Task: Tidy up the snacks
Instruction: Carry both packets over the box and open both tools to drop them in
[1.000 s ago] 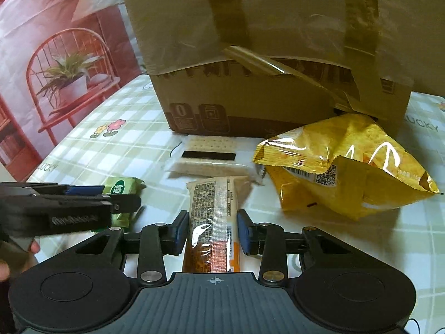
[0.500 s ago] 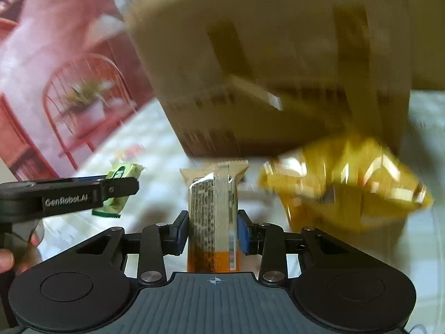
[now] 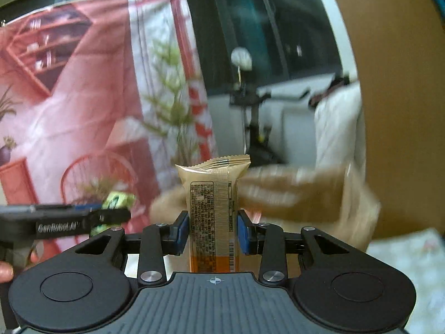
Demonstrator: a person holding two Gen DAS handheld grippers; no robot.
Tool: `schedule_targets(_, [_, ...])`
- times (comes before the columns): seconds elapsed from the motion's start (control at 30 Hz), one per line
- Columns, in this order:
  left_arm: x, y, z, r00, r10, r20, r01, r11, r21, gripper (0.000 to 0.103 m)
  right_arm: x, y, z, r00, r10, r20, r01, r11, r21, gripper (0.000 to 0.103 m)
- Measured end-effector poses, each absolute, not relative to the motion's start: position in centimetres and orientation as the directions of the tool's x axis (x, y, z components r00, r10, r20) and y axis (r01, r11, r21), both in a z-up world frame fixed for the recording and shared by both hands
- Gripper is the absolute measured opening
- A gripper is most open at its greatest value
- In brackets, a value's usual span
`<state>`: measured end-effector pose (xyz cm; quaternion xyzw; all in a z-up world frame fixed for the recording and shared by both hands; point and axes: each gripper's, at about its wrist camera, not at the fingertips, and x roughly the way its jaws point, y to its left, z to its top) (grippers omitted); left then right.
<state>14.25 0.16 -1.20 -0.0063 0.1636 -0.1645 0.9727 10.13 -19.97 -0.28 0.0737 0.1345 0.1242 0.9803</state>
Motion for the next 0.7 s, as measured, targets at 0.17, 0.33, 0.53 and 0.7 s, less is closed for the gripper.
schedule_targets(0.17, [19.1,-3.3,-0.1,0.896,-0.337,-0.289,0.347,0.938,-0.016,0.040,13.5,-22.8,3.4,0.966,0.172,-0.193,-0.161,0.984,0.075,0.033])
schedule_targets(0.33, [23.2,-5.7,-0.6,0.878,-0.355,-0.320,0.362,0.931,-0.039,0.040,17.9,-25.2,1.7,0.961,0.091,-0.262,-0.075,0.995,0.070,0.033])
schedule_targets(0.53, [25.9,-7.1,-2.5,0.837,-0.381,-0.392,0.398,0.916,-0.040,0.041,20.5,-26.7,-2.1,0.925,0.091,-0.369,-0.037,0.988,0.151,0.034])
schedule_targets(0.7, [26.2,-6.5,-3.3,0.801,-0.409,-0.438,0.414,0.906,-0.091,0.057,19.9,-26.5,-2.9,0.915,0.089,-0.393,-0.027,0.987,0.161,0.053])
